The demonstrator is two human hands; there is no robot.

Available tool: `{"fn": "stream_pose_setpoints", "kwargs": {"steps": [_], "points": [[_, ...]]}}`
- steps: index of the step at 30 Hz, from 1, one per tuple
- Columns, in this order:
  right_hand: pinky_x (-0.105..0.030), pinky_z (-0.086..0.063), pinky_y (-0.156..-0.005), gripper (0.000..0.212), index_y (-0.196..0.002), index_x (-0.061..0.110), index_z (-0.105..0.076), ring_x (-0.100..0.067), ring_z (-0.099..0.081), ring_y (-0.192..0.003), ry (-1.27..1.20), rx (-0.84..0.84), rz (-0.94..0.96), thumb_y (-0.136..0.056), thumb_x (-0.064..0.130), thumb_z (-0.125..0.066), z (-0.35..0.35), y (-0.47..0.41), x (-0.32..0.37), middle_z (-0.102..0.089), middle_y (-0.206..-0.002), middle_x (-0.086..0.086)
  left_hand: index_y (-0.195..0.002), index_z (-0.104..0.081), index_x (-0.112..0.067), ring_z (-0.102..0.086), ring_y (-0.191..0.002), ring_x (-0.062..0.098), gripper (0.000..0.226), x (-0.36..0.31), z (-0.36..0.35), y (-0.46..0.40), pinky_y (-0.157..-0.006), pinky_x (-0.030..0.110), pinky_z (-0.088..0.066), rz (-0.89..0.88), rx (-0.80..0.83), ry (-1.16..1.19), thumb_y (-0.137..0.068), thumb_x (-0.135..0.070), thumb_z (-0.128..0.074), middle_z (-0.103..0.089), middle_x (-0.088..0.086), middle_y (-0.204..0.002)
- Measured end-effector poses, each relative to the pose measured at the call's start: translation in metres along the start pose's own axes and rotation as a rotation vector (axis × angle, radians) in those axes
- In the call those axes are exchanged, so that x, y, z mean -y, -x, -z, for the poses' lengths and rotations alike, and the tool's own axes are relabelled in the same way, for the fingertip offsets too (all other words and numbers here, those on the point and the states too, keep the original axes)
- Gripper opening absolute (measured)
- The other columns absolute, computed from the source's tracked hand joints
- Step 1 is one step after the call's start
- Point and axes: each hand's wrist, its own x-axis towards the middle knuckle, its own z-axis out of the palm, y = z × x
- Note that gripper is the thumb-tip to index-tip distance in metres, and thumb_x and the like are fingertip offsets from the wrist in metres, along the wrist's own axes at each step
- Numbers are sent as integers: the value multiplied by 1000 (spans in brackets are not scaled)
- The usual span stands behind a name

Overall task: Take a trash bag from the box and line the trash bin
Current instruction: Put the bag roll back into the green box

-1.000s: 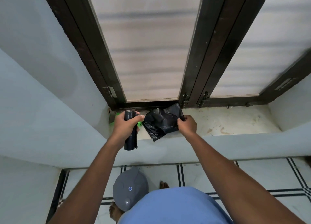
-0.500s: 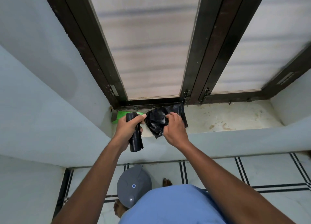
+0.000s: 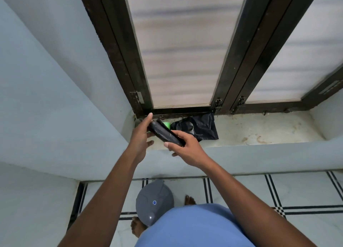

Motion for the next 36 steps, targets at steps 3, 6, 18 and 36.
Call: {"fn": "stream_pose_setpoints", "kwargs": {"steps": [3, 6, 18, 36], "points": [[-52, -70, -83, 54, -146, 25, -71, -33, -81, -95, 95, -58, -74, -95, 38, -86, 4, -1, -16, -80, -114, -6, -125, -69, -26, -66, -112, 23, 52, 12, -1, 0, -85, 41, -54, 140, -1, -173, -102, -72, -57, -72, 2, -128], [-49, -68, -85, 56, -148, 29, -70, -25, -78, -89, 270, 5, -70, -95, 37, -85, 11, -5, -21, -78, -115, 0, -146, -58, -25, -57, -134, 22, 77, 33, -2, -1, -109, 46, -52, -193, -55, -345, -78, -53, -79, -58, 2, -150], [-37, -60, -82, 41, -122, 30, -80, -19, -74, -95, 457, 275, -68, -84, 46, -74, 17, -93, 19, -80, -109, 6, -144, -61, -36, -72, -105, 22, 49, 44, 40, 9, -87, 37, -55, -409, 107, -1105, -99, -46, -75, -77, -8, -122], [-39, -61, -89, 88, -161, 47, -31, -28, -65, -104, 642, 233, 368, -94, 5, -69, -37, -150, -4, -45, -133, -4, -137, -69, -30, -78, -110, 14, 48, 27, 52, 53, -97, 34, -63, -288, -180, -267, -96, -54, -77, -82, -7, -119]]}}
